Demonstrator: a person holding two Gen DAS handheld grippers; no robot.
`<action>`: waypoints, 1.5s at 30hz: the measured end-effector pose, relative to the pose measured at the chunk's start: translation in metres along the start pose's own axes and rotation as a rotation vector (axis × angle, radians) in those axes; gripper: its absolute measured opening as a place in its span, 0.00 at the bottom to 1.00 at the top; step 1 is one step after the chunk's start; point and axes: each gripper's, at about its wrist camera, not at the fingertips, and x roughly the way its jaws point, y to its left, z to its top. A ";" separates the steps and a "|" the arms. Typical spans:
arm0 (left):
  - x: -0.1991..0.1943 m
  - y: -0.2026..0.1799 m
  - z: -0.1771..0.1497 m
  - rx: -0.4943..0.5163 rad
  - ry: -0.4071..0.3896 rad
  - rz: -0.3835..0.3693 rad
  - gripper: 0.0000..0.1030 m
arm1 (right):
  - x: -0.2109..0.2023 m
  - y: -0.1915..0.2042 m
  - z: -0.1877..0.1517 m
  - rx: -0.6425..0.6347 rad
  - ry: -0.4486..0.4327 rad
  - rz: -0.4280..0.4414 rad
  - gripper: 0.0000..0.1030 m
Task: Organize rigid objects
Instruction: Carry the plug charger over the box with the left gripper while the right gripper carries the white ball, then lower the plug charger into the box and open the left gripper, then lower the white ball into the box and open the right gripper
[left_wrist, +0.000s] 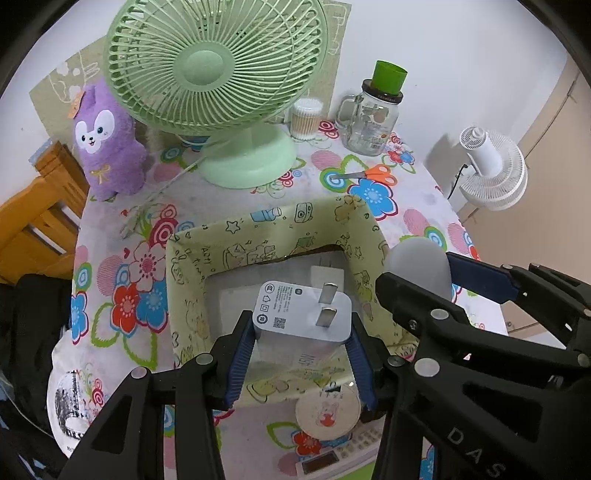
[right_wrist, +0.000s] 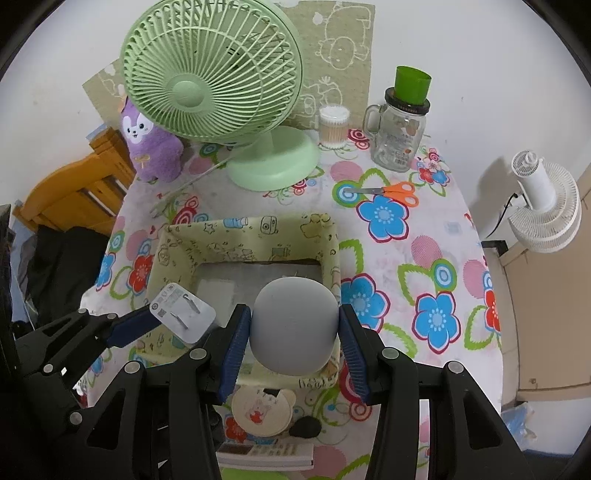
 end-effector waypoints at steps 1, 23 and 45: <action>0.003 0.000 0.001 -0.001 0.002 0.001 0.48 | 0.002 0.000 0.001 -0.003 0.001 -0.002 0.50; 0.056 0.005 -0.009 -0.048 0.100 -0.010 0.49 | 0.050 -0.010 0.003 -0.001 0.072 -0.006 0.50; 0.041 0.000 -0.004 0.020 0.056 0.020 0.91 | 0.052 -0.006 -0.001 -0.023 0.078 0.026 0.50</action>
